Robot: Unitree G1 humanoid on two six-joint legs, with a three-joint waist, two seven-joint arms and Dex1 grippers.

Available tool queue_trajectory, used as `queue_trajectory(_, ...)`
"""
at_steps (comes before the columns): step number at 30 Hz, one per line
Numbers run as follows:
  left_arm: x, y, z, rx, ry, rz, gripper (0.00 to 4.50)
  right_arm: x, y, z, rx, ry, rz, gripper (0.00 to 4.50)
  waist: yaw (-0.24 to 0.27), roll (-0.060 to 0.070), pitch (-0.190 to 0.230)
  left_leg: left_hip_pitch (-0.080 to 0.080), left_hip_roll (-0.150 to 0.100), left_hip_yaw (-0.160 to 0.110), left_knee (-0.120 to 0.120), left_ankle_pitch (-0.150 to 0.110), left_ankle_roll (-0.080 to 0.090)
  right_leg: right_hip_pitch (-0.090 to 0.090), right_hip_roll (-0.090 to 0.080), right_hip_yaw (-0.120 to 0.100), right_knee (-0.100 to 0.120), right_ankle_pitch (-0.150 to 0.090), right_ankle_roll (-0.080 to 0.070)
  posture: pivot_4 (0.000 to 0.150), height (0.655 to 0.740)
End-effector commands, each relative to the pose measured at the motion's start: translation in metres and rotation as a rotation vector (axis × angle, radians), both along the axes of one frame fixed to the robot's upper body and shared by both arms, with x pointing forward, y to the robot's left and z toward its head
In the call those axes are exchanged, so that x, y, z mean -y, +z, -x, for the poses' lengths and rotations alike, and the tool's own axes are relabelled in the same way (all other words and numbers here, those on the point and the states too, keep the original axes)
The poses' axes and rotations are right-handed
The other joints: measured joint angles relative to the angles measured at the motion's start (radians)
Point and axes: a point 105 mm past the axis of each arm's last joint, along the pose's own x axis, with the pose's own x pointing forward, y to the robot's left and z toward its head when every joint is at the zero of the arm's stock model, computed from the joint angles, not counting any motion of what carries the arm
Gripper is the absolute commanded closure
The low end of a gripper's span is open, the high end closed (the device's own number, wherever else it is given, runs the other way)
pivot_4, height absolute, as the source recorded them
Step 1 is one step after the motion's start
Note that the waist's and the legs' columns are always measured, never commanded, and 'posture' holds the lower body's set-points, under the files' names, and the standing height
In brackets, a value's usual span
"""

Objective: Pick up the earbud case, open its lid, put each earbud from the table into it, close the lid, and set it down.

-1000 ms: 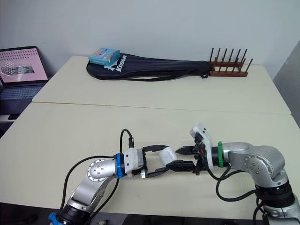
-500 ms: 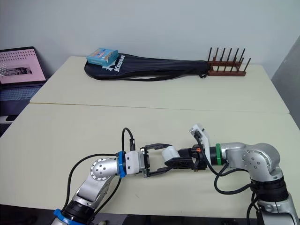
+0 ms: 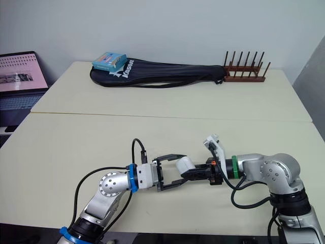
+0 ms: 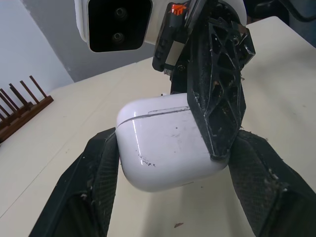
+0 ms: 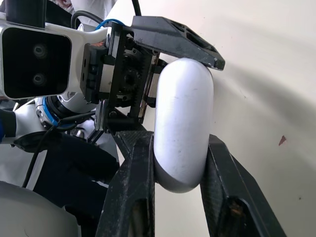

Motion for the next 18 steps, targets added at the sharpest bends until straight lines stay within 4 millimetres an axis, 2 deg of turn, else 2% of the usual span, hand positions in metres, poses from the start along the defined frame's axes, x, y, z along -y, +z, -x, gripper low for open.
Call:
queue_trajectory(1, -0.006, 0.0, -0.004, -0.022, 0.004, -0.032, 0.04, 0.0, 0.01, -0.003, 0.064, 0.021, 0.004, 3.71, 0.0, 0.0, 0.0, 0.0, 0.0, 0.0, 0.0, 0.0, 0.0, 0.0, 0.0, 0.0, 0.0, 0.0, 0.0, 0.15, 0.7274)
queue_trajectory(4, -0.015, -0.014, -0.005, -0.137, -0.009, -0.125, 0.0, 0.003, 0.011, -0.006, 0.116, 0.026, 0.041, 3.71, -0.001, 0.0, 0.0, 0.0, 0.0, 0.0, 0.0, 0.0, 0.0, -0.001, 0.0, 0.0, 0.0, 0.0, 0.0, 0.15, 0.7274)
queue_trajectory(7, -0.028, -0.024, -0.008, -0.273, -0.002, -0.199, 0.0, 0.009, 0.011, -0.013, 0.296, 0.069, 0.184, 3.71, -0.002, 0.0, 0.0, -0.001, 0.0, 0.0, 0.0, 0.0, 0.0, -0.004, 0.0, 0.002, 0.001, 0.0, 0.0, 0.15, 0.7274)
queue_trajectory(9, -0.032, -0.019, -0.011, -0.39, 0.005, -0.215, 0.0, 0.014, 0.012, -0.017, 0.453, 0.129, 0.299, 3.71, -0.002, 0.0, 0.001, -0.003, 0.0, 0.0, 0.0, 0.0, 0.0, -0.005, 0.0, 0.001, 0.001, 0.0, 0.0, 0.15, 0.7274)
queue_trajectory(12, -0.028, -0.008, -0.014, -0.466, 0.001, -0.252, 0.0, 0.018, 0.01, -0.018, 0.622, 0.234, 0.432, 3.71, -0.002, -0.001, 0.001, -0.008, 0.0, -0.003, 0.001, 0.0, 0.0, -0.009, 0.0, -0.002, 0.001, 0.0, 0.0, 0.15, 0.7274)
queue_trajectory(18, -0.009, 0.019, -0.021, -0.414, -0.01, -0.232, 0.0, 0.015, 0.005, -0.018, 0.743, 0.348, 0.501, 3.71, -0.002, -0.001, 0.001, -0.009, 0.0, -0.005, 0.0, 0.0, 0.0, -0.01, 0.0, -0.002, 0.0, 0.0, 0.0, 0.15, 0.7274)
